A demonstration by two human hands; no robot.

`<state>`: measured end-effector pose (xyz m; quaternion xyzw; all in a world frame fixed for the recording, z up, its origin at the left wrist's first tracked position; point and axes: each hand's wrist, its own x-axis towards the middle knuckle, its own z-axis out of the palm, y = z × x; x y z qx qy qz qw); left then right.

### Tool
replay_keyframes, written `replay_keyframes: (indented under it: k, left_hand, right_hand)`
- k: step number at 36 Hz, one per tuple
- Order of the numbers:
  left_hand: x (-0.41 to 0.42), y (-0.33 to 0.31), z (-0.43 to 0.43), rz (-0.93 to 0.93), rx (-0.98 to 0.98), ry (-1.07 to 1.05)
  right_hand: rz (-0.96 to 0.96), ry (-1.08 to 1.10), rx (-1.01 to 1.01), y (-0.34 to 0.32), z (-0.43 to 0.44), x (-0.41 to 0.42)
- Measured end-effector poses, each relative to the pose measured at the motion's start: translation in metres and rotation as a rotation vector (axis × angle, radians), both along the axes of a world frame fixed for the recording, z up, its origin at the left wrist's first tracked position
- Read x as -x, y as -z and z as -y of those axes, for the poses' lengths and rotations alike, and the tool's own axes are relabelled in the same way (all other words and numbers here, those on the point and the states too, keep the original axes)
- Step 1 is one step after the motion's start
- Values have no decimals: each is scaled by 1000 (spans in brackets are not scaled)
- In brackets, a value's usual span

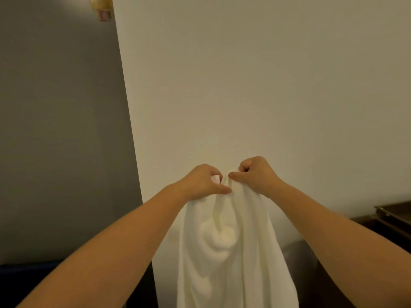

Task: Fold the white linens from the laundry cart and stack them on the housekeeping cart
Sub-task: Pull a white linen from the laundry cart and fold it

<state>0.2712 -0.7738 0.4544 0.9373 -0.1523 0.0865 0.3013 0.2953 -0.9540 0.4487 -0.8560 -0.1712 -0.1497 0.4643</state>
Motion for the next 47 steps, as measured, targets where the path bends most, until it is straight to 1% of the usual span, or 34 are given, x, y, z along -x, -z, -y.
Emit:
replay_keyframes:
  k: [3, 5, 8, 12, 15, 19, 22, 27, 29, 34, 39, 41, 44, 45, 46, 47]
  left_hand:
    - [-5, 8, 3, 35, -32, -9]
    - [-9, 9, 2, 102, -31, -49]
    - [-13, 3, 1, 200, -17, -137]
    - [-14, -14, 10, 311, -173, -158]
    - [-18, -23, 12, 368, -204, -191]
    - [-23, -27, 2, 400, -217, -240]
    - [-26, -25, -1, 408, -214, -243]
    - [-31, -23, -6, 394, -142, -251]
    - [-31, -24, -8, 405, -141, -247]
    - [-32, -28, -13, 430, -152, -243]
    - [-34, -28, -26, 417, -137, -288]
    - [-34, -28, -29, 422, -108, -290]
    - [-32, -30, -22, 433, -127, -232]
    - [-32, -30, -18, 437, -137, -215]
    - [-31, -30, -14, 445, -145, -201]
    - [-31, -30, -11, 458, -151, -191]
  right_hand:
    - [15, 3, 2, 2, 2, 0]
    - [14, -2, 14, 4, 6, 0]
    - [-46, -44, 105, 8, 16, 0]
    - [-161, -70, 290, 25, 22, -1]
    - [-197, -59, 319, 38, 30, -2]
    - [-222, -32, 378, 47, 47, -2]
    - [-231, -58, 383, 47, 55, -3]
    - [-231, -158, 291, 42, 56, -2]
    - [-254, -174, 351, 42, 53, -2]
    - [-280, -148, 620, 47, 52, 2]
    - [-289, -118, 744, 56, 68, -1]
    - [-280, -149, 686, 62, 73, -1]
    - [-107, -200, 445, 61, 65, -4]
    - [-53, -215, 413, 58, 58, -3]
    - [-20, -230, 433, 54, 52, -4]
    - [-26, -241, 485, 52, 45, -4]
